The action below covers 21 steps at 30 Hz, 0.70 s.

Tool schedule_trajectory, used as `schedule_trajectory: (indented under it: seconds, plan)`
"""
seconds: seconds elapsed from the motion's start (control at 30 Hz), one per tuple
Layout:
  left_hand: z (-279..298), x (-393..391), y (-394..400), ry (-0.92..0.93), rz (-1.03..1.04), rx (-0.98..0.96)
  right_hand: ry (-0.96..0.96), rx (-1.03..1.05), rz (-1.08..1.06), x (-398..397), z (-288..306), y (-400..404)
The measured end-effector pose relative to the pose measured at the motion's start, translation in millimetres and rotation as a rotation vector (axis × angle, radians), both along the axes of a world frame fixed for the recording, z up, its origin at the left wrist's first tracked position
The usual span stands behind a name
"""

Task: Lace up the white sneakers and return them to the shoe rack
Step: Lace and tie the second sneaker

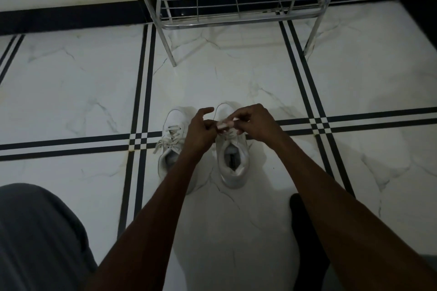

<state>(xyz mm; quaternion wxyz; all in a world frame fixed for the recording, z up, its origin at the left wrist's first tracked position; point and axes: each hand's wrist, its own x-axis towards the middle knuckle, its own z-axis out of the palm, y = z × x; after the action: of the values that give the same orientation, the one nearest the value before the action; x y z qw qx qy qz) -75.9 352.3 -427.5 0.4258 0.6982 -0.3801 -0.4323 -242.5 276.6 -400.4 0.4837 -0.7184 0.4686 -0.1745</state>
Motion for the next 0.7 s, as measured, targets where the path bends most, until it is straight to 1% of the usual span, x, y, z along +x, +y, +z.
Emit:
schedule_trajectory:
  seconds: [0.07,0.13,0.2,0.27,0.33,0.43,0.53,0.67,0.7]
  plan:
    - [-1,-2,1,-0.008,0.019,-0.006,0.112,-0.135,0.079,1,0,-3]
    - [-1,-3,3,-0.002,0.022,-0.010,0.169,-0.288,0.088,1,-4,-4]
    - [0,-4,4,0.042,0.015,-0.016,0.193,-0.378,0.038,1,-10,-2]
    - [2,-5,5,0.094,-0.010,-0.037,0.185,-0.407,-0.041,1,-13,1]
    - [-1,-4,4,0.109,-0.051,-0.069,0.130,-0.395,-0.110,2,-16,4]
    - [-2,-5,1,0.056,-0.120,-0.056,0.041,-0.347,-0.158,7,-16,9]
    - [-2,-4,-2,-0.100,-0.149,-0.043,-0.014,-0.282,-0.194,8,-14,9]
    - [-2,-1,-6,-0.295,-0.108,0.007,-0.030,-0.194,-0.203,-2,-11,5]
    - [1,0,-5,-0.352,-0.105,-0.009,-0.032,-0.169,-0.210,-7,-11,5]
